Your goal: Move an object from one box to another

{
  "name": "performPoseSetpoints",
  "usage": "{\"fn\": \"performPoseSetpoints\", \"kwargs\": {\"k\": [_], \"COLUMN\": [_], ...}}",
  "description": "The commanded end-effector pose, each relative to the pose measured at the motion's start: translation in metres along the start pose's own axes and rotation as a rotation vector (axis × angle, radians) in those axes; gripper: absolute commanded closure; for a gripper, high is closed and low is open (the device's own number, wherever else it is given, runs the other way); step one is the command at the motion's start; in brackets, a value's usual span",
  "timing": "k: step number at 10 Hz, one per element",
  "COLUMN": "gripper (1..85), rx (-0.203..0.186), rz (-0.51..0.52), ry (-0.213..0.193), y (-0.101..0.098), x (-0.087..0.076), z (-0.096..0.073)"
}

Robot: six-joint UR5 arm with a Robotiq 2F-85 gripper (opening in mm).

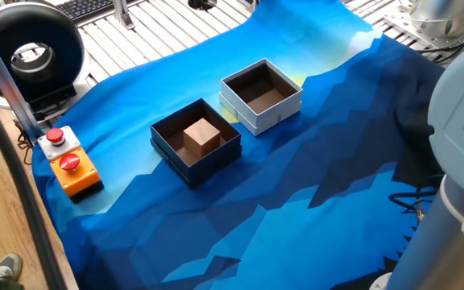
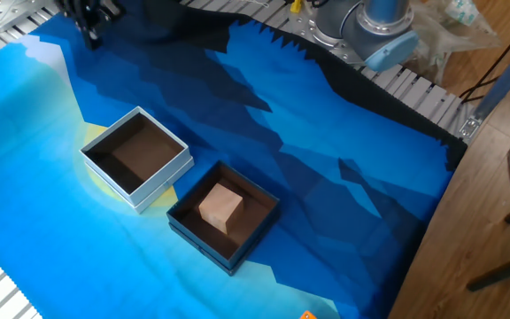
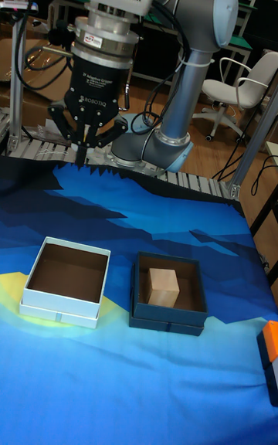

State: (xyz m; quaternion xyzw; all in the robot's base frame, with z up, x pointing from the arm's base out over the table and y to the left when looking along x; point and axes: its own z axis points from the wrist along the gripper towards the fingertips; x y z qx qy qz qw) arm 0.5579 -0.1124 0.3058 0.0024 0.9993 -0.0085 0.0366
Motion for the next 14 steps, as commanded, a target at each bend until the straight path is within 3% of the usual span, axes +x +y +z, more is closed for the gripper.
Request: {"fn": "performPoseSetpoints", "kwargs": {"k": [1, 3, 4, 5, 6, 7, 9, 14], "gripper": [84.7, 84.7, 84.7, 84.7, 84.7, 84.7, 84.7, 84.7], "rx": [-0.048, -0.124, -0.122, -0.054, -0.001, 0.002, -0.029, -0.02], "rz": [0.077, 0.052, 0.04, 0.065, 0.066, 0.066, 0.06, 0.013], "ry": [-0.019, -0.105, -0.115, -0.055, -0.031, -0.021, 0.004, -0.003], "y": [0.019, 0.027, 0.022, 0.005, -0.005, -0.004, 0.005, 0.001], "x": [0.0, -0.024, -0.027, -0.011, -0.003, 0.0, 0.004, 0.005], "z": [0.001, -0.011, -0.014, -0.01, -0.005, -0.002, 0.001, 0.01]}}
